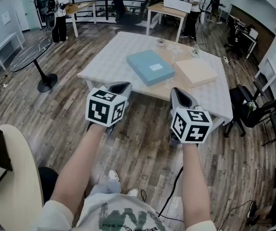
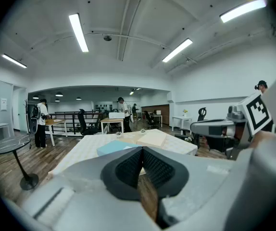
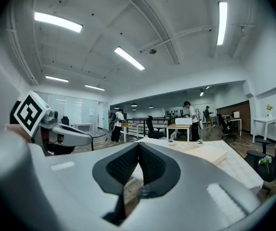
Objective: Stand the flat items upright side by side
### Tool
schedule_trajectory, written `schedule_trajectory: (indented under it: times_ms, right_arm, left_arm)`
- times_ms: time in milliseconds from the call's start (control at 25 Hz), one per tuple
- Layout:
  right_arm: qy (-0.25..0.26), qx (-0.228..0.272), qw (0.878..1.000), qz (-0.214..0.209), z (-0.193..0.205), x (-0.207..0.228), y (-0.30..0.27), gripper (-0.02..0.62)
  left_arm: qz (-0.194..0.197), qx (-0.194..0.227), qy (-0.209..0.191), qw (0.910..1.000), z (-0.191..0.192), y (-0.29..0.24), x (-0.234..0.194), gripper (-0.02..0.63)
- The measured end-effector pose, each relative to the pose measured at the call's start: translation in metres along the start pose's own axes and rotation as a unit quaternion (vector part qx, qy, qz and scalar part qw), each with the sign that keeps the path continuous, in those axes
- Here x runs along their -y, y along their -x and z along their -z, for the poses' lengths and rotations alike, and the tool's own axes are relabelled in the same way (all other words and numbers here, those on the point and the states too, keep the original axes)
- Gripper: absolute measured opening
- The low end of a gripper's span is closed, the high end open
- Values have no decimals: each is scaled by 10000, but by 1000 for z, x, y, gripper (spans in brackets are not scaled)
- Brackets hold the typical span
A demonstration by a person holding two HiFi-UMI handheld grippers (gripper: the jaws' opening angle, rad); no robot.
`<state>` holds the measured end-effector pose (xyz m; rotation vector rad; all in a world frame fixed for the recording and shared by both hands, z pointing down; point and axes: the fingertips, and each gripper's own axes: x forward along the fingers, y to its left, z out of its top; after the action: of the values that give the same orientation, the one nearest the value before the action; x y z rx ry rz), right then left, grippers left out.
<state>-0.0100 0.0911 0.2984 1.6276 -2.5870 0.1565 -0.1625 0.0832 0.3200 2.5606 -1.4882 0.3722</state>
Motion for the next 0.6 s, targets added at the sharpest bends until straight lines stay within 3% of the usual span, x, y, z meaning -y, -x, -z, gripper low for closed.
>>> schedule_trajectory:
  times_ms: [520,600]
  right_arm:
    - [-143,-301,9994,-55,23,5,-59,27]
    - [-135,-368,9992,-41,27,8,-77,44]
  left_arm:
    - [68,-38,178,9998,8,-47,-48,6]
    - [132,-58,250,9996,9,-64,-62,43]
